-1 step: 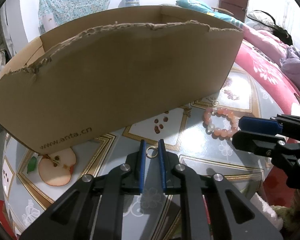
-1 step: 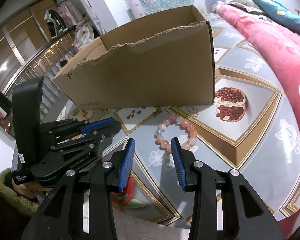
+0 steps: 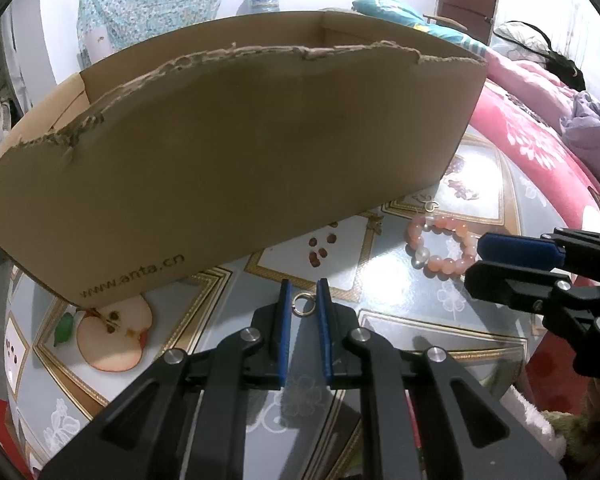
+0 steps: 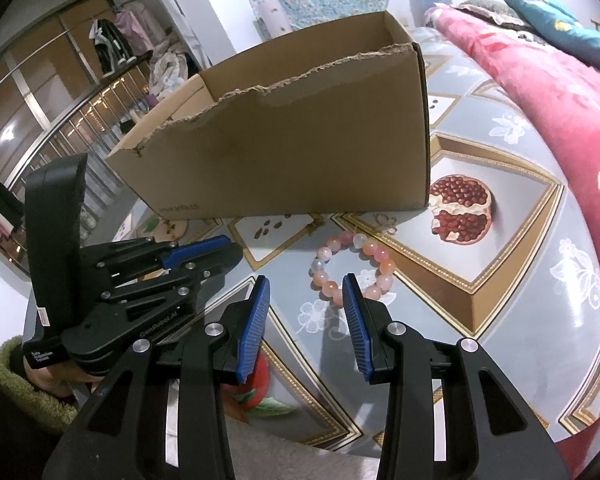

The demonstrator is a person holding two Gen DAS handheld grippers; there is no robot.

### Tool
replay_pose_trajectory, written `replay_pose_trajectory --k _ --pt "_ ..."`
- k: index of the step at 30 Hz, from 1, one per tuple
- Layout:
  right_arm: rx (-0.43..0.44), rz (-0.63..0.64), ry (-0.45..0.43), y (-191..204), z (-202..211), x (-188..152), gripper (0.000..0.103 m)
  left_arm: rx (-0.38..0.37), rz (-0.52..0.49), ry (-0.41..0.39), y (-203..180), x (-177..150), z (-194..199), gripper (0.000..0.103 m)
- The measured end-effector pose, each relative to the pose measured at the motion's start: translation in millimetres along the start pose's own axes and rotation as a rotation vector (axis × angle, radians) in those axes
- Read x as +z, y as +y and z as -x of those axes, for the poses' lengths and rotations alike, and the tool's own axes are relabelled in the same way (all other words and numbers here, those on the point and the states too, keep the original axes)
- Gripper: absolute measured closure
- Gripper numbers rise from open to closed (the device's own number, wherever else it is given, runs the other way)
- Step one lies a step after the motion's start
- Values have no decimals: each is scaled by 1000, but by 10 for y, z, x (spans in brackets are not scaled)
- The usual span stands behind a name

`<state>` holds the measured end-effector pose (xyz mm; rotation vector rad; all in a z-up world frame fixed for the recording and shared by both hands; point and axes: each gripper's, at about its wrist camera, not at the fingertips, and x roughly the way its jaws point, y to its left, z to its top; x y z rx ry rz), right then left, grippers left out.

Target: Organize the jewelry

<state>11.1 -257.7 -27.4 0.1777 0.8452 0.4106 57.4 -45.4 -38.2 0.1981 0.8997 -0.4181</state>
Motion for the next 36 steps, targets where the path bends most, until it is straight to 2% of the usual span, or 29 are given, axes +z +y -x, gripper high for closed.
replay_pose_trajectory --k 9,17,23,30,36 --pt "-6 2 -8 -13 35 8 66 -12 24 -4 92 -20 35 92" --pt "-36 31 -19 -15 32 61 66 -7 46 -46 229 -22 155 92" --pt "-44 70 -5 15 -121 136 65 16 65 -78 349 -23 254 92" --pt "-12 92 65 117 -374 128 63 31 79 -88 457 -24 284 92" --pt "71 137 88 351 -455 115 63 45 90 -95 522 -9 297 92"
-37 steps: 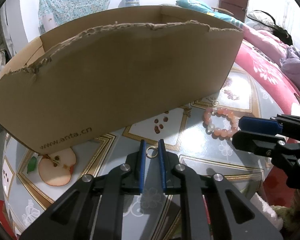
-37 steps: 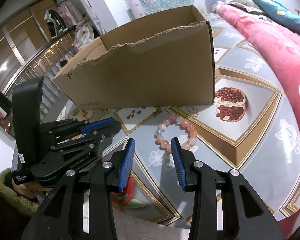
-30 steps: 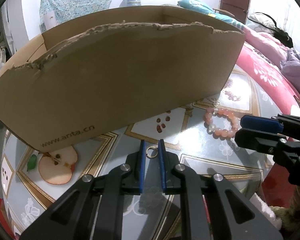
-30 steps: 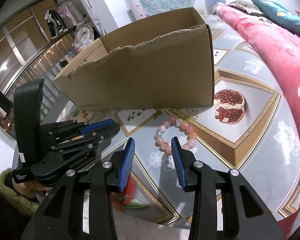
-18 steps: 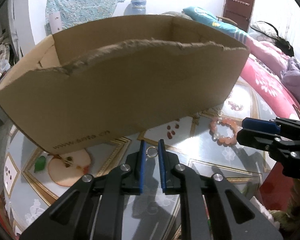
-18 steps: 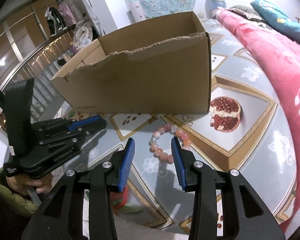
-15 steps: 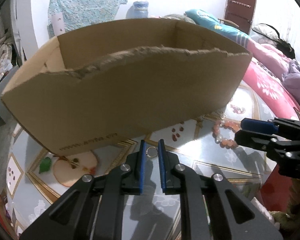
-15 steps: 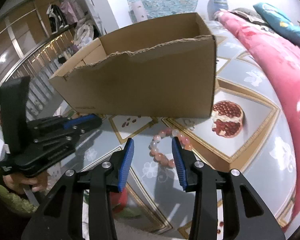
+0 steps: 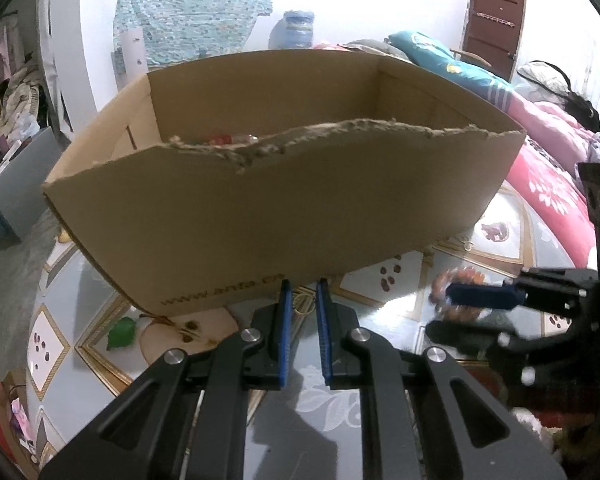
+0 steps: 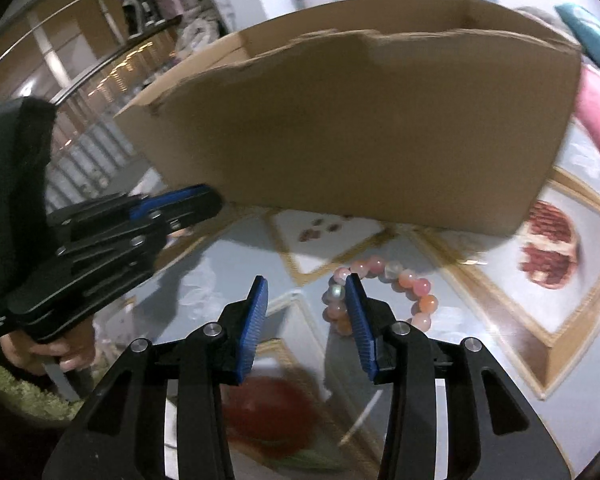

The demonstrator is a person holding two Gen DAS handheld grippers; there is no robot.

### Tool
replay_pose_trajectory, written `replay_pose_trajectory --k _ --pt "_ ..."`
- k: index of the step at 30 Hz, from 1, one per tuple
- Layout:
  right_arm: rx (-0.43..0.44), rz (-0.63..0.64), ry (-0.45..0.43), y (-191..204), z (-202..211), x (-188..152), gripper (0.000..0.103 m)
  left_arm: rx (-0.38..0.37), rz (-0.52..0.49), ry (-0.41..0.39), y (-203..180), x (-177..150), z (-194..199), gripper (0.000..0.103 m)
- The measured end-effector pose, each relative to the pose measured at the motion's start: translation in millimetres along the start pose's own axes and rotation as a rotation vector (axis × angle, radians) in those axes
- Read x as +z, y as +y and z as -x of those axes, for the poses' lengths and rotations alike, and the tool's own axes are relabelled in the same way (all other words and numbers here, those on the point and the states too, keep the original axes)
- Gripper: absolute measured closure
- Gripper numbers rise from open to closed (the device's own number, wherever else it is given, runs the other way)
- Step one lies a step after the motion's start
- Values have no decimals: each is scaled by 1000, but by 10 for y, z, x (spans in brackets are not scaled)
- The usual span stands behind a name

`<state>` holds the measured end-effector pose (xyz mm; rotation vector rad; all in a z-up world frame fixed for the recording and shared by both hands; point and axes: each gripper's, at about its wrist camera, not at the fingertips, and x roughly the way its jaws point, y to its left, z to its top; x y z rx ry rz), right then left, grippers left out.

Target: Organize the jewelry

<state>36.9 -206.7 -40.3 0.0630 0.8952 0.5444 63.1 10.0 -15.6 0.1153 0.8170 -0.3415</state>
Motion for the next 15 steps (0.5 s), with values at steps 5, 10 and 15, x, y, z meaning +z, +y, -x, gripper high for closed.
replay_pose_trajectory --k 5,10,15 --pt "35 56 2 129 27 -33 63 14 13 0 45 6 -13 92" --pt "55 8 -46 -31 230 -21 63 13 16 2 64 -5 -25 92" --pt "25 -81 -84 -320 362 -14 63 7 16 1 61 -11 -42 92"
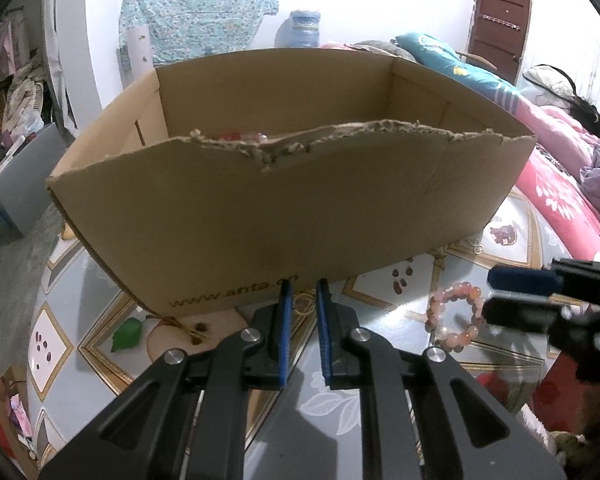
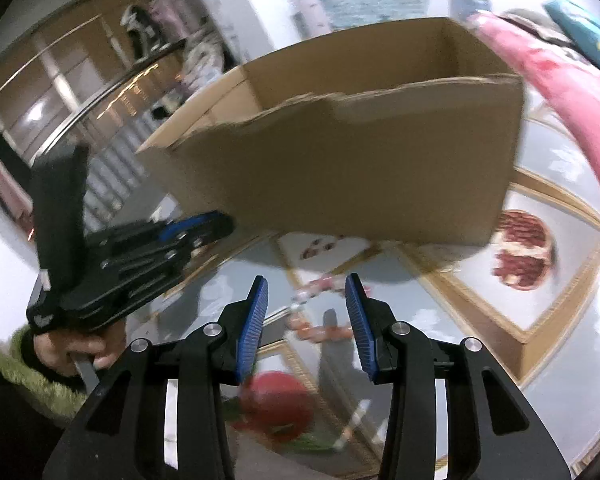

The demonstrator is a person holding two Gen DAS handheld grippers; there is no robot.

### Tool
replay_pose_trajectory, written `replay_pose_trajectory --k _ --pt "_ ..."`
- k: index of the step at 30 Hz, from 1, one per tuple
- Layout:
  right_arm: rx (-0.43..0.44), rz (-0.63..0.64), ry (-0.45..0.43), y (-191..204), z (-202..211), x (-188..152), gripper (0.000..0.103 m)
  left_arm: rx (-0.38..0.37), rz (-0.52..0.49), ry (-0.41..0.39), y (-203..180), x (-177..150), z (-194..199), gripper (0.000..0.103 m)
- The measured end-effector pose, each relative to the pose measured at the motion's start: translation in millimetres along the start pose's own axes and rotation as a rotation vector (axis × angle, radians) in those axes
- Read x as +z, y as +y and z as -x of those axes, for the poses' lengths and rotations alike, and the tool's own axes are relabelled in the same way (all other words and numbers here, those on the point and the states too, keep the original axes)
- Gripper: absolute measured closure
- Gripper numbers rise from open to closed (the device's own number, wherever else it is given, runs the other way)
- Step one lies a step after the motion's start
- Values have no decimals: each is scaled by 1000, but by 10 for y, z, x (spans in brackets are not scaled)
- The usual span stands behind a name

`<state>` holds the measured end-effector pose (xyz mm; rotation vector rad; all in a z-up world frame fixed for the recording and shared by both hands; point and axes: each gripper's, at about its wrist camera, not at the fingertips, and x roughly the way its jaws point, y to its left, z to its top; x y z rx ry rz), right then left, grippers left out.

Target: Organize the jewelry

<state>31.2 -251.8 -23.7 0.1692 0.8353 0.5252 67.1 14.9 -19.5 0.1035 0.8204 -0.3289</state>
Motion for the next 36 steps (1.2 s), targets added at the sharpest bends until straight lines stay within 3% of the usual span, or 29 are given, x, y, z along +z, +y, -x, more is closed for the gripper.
replay_pose_trajectory --k 11,19,29,32,36 --pt "-120 25 10 -154 -226 207 71 0 4 5 10 -8 -17 92" --pt "-163 187 56 -15 -388 195 84 -2 4 8 16 -5 -26 92" --pt "-211 271 77 213 -387 152 84 -9 5 12 27 4 -55 92" --pt "-224 272 74 248 -367 139 92 -8 7 12 36 7 -58 92" --pt "-222 252 70 336 -418 211 93 -10 5 10 34 8 -59 92"
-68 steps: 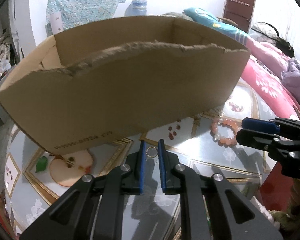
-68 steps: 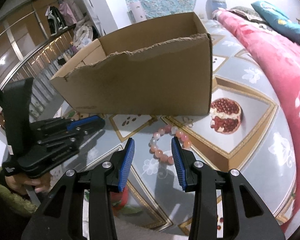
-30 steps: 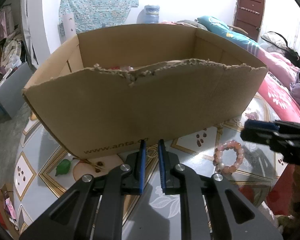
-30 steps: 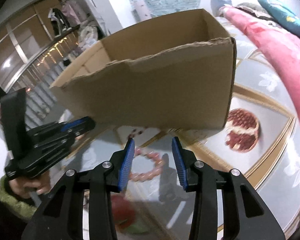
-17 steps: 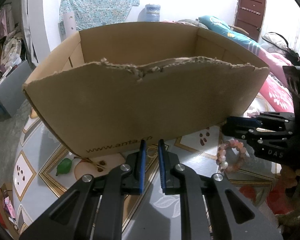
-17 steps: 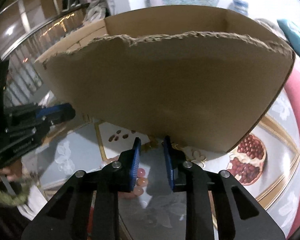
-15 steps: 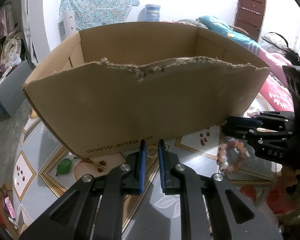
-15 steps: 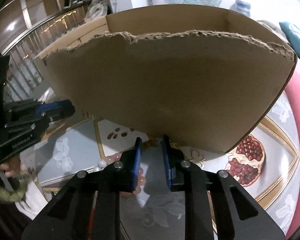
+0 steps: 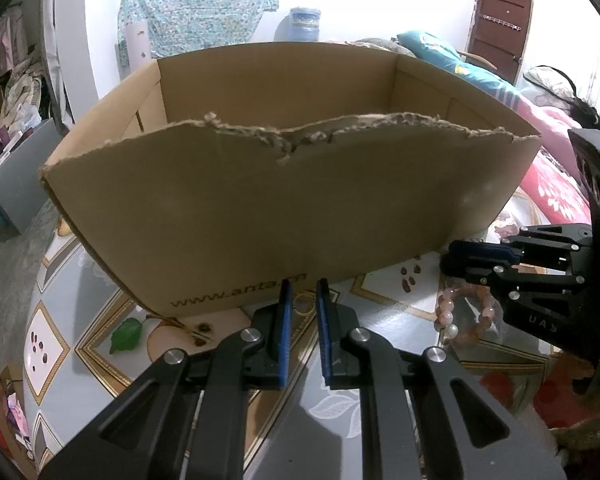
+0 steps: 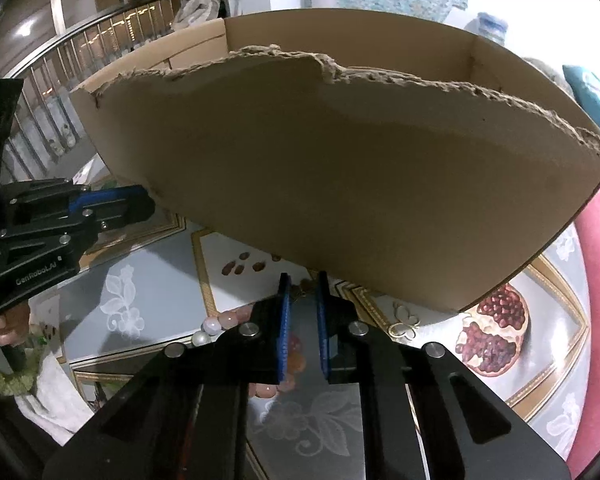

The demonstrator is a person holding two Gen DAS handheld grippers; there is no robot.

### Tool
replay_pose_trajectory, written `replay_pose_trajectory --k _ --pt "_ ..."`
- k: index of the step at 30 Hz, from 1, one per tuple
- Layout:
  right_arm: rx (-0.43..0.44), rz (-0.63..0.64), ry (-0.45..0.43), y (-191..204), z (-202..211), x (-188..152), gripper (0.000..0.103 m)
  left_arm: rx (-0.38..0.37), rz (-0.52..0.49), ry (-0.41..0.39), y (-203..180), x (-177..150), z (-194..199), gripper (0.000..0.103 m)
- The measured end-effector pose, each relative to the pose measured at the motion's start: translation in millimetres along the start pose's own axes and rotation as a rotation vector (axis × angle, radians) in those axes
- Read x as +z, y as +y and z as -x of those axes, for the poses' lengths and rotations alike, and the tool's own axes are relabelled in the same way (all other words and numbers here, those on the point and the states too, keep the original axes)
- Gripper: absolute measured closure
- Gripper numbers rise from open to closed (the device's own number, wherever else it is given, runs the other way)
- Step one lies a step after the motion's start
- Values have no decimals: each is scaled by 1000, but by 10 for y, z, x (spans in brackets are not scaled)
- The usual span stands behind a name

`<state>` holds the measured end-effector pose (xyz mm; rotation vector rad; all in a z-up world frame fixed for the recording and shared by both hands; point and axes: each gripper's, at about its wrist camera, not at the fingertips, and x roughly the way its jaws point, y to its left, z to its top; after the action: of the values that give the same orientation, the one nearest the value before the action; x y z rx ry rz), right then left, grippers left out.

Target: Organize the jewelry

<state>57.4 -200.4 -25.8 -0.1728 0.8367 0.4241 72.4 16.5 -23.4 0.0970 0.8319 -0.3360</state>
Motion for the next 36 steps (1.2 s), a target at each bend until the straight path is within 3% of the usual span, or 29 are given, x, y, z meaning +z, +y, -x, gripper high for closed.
replay_pose_trajectory --k 2,3,18,20,22,24,30,36 --pt "7 -13 0 9 14 -8 93 -2 0 0 0 1 1 92" --pt "15 -22 3 4 25 -14 103 -1 0 1 -1 1 0 92" --pt "76 -141 45 -157 297 -283 103 -3 3 2 -5 0 8 92" --pt "73 -148 42 -161 313 -284 99 -4 4 1 -5 -2 9 92" --pt "64 -167 22 -173 328 -258 85 -3 3 0 -12 -4 13 92" --pt "51 -185 1 -233 323 -221 79 -3 5 0 -6 -4 14 92" --pt "0 -184 -31 -274 208 -113 78 3 14 3 1 -12 26 92" --pt "-147 -169 -57 -30 142 -111 79 0 19 5 -1 -14 12 92"
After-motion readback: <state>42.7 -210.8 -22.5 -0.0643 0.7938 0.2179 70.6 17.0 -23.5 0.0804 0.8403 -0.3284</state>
